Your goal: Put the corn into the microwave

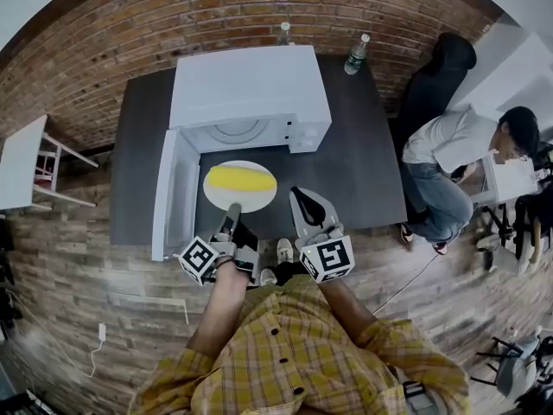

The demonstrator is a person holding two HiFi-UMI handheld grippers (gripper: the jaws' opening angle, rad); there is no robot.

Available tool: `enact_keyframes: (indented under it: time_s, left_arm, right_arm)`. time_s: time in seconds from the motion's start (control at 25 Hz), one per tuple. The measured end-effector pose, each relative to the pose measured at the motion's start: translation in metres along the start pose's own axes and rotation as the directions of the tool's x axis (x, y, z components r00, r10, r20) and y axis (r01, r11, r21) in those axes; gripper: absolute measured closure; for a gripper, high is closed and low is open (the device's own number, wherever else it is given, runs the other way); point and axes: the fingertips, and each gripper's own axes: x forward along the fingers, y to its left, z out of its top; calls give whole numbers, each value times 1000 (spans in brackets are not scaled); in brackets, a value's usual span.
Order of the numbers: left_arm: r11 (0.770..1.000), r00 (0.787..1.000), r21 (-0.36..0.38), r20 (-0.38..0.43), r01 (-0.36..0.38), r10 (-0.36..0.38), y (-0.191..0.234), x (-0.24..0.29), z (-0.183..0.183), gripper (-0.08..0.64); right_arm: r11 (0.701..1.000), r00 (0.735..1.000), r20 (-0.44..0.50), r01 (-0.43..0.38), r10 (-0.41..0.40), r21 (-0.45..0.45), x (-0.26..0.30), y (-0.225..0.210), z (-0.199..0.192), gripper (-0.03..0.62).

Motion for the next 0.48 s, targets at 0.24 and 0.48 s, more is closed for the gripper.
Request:
enact_keyframes:
  time_s: [0.24,0.48]
  left_arm:
    - [1000,1000,-12,17,-19,19,11,22,9,537]
    - [998,998,-46,40,-42,44,26,39,19,534]
  right_arm:
    - [1000,1000,12,-25,25,-1,20,-11,-2,597]
    - [999,999,13,-40,40,-7,36,-17,-5,597]
